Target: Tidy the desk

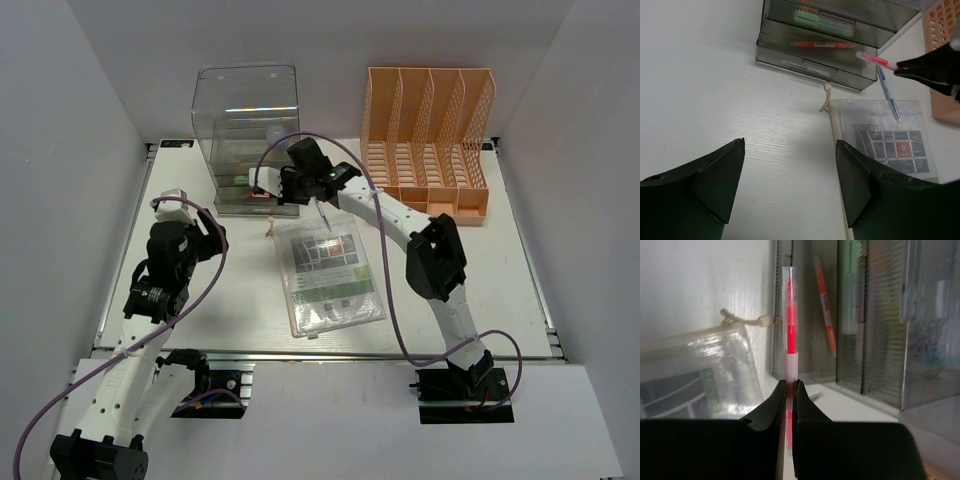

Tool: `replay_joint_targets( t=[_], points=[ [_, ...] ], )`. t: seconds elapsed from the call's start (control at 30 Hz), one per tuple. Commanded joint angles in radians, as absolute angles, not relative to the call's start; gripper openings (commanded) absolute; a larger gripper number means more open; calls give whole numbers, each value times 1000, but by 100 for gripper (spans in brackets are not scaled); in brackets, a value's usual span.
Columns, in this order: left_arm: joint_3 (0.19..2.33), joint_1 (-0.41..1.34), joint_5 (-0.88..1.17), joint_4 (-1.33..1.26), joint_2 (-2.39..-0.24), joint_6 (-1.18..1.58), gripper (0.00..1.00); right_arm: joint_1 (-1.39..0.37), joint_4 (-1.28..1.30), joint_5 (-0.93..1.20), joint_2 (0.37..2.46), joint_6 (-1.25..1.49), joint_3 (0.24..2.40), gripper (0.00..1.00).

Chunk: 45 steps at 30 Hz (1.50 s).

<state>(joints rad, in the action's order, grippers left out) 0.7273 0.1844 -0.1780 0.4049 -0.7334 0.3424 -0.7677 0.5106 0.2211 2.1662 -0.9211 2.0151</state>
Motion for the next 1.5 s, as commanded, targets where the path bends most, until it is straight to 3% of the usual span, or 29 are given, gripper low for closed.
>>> replay_joint_targets(
  t=[0.0,0.17,0.4,0.5,0.53,0.63,0.8,0.9,1.23,1.43,1.47],
  points=[
    [723,178,-198,405,-712,348,83,-779,388,164,2213,-963,2105,0],
    [723,178,-199,403,-712,345,83,-801,160,109,2296,-992,2098,0],
    [721,178,-193,399,-707,344,83,-804,34,91,2402,-985,2149,0],
    [722,178,-193,400,-709,344,83,-810,12,78,2439,-994,2155,15],
    [723,178,-196,400,-710,344,83,-808,12,68,2453,-993,2157,31],
    [723,178,-201,400,-709,342,83,-804,-26,54,2453,-968,2160,41],
    [723,178,-198,400,-706,341,83,-796,26,87,2395,-887,2148,37],
    [724,178,-199,402,-701,341,84,-785,100,139,2314,-772,2134,0],
    [721,178,-198,397,-684,341,83,-695,235,150,2066,-294,1879,0],
    [721,178,-207,400,-680,342,84,-617,255,192,1988,-154,1748,0],
    [719,178,-209,400,-678,342,84,-589,250,187,1974,-141,1727,8]
  ],
)
